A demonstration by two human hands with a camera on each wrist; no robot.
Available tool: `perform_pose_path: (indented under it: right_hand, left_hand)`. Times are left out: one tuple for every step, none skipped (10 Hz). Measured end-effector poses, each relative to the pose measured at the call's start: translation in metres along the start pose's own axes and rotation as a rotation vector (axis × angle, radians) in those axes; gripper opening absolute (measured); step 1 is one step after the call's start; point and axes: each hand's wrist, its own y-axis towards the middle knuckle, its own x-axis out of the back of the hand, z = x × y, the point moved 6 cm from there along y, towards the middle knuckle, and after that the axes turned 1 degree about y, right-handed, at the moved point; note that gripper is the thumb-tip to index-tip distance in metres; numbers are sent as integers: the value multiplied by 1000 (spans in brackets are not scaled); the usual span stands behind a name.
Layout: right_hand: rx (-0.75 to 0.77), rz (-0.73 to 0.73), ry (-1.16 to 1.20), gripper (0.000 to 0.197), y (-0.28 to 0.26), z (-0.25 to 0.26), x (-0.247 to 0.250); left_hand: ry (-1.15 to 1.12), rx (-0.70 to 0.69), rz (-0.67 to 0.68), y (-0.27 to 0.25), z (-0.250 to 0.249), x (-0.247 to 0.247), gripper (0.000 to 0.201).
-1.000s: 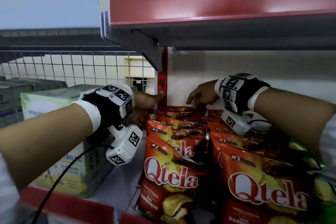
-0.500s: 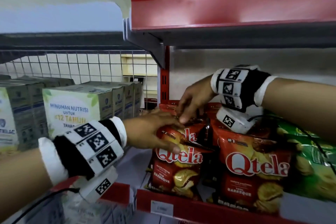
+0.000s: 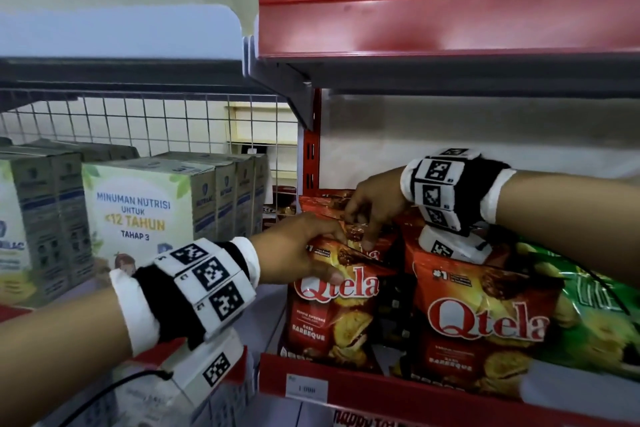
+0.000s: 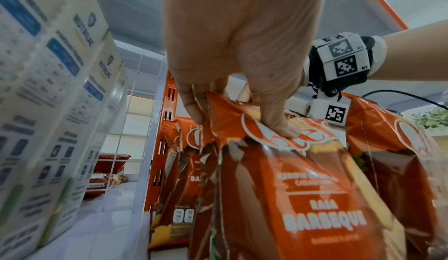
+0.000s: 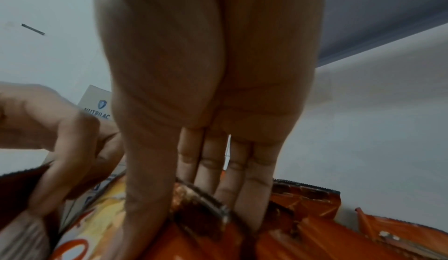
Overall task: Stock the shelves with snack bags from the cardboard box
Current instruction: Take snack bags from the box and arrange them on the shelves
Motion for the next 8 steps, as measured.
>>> perform_pose_path:
  right_hand:
    - [-1,-74,92,17,-3,-4,11]
    - [-37,-176,61,20,-1,-19,31]
    - [-100,-196,26,23,6,-34,42]
    - [-165,-172,45,35,12,-51,51]
    - [-306,-89,155,38,12,-80,55]
    - [-371,-79,141,35,10,-100,50]
    - [-433,-143,32,39,4,-128,40]
    - [-446,-141,53,40,5,-143,32]
  left_hand:
    - [23,19,-4,-5,3,1,49]
    - [-73,162,-61,-12,14,5,68]
    - [-132,291,-121,-6,21,12,81]
    - [-118,390,-94,11,25,26,88]
    - [-119,533,-77,43,36,46,105]
    - [-145,570,-93,67,36,51,95]
    - [-141,619,-82,99,49,42,79]
    - [-262,686,-62,110,63,33,88]
